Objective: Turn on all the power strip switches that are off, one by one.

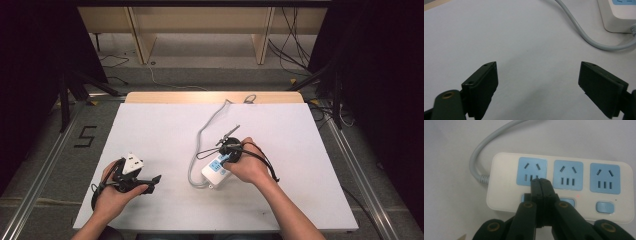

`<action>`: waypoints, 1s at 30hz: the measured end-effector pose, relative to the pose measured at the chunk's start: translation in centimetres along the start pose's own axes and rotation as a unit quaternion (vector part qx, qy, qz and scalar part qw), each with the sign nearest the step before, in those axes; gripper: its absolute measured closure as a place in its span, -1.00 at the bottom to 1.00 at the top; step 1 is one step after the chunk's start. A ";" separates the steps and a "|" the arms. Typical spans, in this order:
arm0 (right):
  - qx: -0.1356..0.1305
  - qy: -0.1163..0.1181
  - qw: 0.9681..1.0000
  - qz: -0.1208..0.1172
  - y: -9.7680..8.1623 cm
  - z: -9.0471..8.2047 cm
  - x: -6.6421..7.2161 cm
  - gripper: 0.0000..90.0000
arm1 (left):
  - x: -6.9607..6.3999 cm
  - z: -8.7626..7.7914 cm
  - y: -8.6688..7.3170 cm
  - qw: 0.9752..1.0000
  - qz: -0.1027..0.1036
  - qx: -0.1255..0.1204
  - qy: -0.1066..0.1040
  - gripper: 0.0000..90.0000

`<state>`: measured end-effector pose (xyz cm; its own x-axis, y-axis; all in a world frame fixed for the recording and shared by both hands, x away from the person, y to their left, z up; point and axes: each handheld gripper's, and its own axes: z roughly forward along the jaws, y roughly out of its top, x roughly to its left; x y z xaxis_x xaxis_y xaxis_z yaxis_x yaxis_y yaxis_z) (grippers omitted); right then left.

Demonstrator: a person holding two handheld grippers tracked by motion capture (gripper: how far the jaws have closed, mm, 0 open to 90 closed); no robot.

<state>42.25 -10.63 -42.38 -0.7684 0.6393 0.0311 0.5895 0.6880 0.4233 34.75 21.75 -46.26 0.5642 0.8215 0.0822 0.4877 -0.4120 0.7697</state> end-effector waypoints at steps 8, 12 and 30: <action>0.001 -0.003 1.000 0.003 -0.1 -0.3 -0.4 1.00 | 0.0 0.0 0.0 1.000 -0.001 -0.001 0.001 -0.65; 0.000 -0.007 1.000 0.004 -0.2 -0.4 -0.7 1.00 | 0.0 0.1 0.0 1.000 -0.001 -0.001 0.001 -0.65; 0.002 -0.020 1.000 0.012 0.0 -1.2 -2.1 1.00 | 0.0 0.0 0.0 1.000 0.000 -0.001 0.001 -0.65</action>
<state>43.55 -12.37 -41.36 -0.7429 0.6694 0.0053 0.6094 0.6731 0.4190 34.77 21.74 -46.28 0.5622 0.8227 0.0838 0.4860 -0.4106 0.7715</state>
